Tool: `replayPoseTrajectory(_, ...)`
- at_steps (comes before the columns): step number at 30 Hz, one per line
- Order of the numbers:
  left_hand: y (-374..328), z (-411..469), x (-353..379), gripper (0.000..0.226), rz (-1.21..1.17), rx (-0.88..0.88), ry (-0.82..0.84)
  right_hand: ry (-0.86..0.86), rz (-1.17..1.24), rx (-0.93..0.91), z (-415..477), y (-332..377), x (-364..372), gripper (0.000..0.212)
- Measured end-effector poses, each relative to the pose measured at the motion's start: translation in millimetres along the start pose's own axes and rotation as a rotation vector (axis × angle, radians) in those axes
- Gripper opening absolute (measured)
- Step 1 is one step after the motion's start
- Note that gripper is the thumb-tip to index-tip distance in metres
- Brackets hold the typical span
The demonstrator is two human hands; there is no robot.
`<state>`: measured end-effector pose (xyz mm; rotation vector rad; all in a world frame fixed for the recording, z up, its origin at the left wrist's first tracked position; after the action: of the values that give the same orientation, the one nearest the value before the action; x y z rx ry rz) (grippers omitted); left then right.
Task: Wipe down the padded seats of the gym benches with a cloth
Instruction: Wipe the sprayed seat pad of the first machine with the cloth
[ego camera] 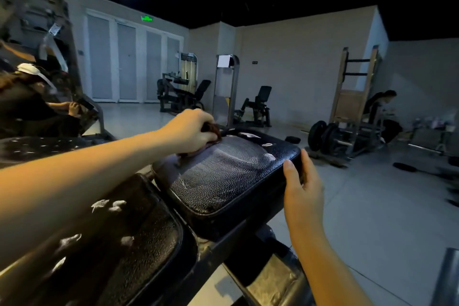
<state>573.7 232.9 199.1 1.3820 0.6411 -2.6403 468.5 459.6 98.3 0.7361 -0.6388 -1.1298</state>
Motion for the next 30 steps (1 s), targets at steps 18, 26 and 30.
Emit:
replayPoseTrajectory(18,-17,29,22,0.020,0.037,-0.012,-0.036,0.027,-0.003,0.009,-1,3,-1,0.053)
replayPoseTrajectory(26,-68,-35,14,0.018,-0.091,0.363,0.073,0.023,0.058,0.053,0,4,-3,0.051)
replayPoseTrajectory(30,-1,-32,-10,0.011,0.012,0.158,0.042,0.044,0.057,0.050,1,1,-2,0.051)
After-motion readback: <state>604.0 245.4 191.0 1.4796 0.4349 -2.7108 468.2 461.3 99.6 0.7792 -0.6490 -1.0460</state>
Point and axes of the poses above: each hand's wrist, its own z-axis towards the middle knuckle, its own x-axis out of the palm, y = z × x, the point moved 3 cm from there along z, towards the middle knuckle, and after that the axes turned 5 degrees about -x, right-handed, at the moved point
